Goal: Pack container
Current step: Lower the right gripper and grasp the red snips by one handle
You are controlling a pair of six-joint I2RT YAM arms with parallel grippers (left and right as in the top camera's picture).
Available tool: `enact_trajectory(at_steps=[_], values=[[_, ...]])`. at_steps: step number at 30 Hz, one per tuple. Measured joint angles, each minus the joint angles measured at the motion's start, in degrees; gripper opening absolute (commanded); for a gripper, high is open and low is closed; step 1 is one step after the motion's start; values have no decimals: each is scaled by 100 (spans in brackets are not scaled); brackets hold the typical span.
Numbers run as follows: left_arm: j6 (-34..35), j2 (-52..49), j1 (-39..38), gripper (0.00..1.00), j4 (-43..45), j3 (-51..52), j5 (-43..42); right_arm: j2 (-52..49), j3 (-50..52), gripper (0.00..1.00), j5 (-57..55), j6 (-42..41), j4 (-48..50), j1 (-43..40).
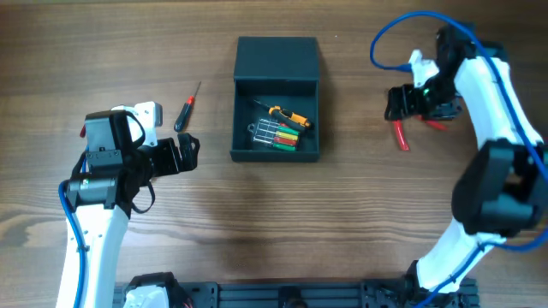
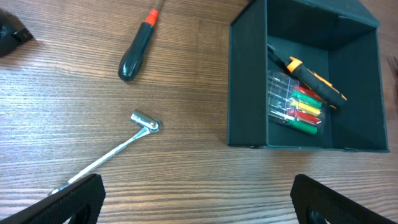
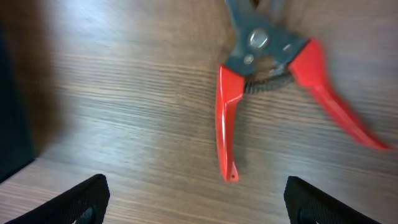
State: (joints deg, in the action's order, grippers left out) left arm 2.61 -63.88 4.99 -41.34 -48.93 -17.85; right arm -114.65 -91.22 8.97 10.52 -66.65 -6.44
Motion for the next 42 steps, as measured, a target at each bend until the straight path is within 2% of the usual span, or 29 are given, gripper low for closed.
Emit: enact_trajectory(at_steps=[4, 32, 42], values=[[0, 0, 0, 100, -2, 0, 0, -247, 0, 91, 0, 22, 20, 0], [0, 0, 0, 100, 0, 0, 0, -245, 442, 91, -173, 170, 1025, 0], [0, 0, 0, 100, 0, 0, 0, -245, 1014, 91, -177, 168, 1458, 0]])
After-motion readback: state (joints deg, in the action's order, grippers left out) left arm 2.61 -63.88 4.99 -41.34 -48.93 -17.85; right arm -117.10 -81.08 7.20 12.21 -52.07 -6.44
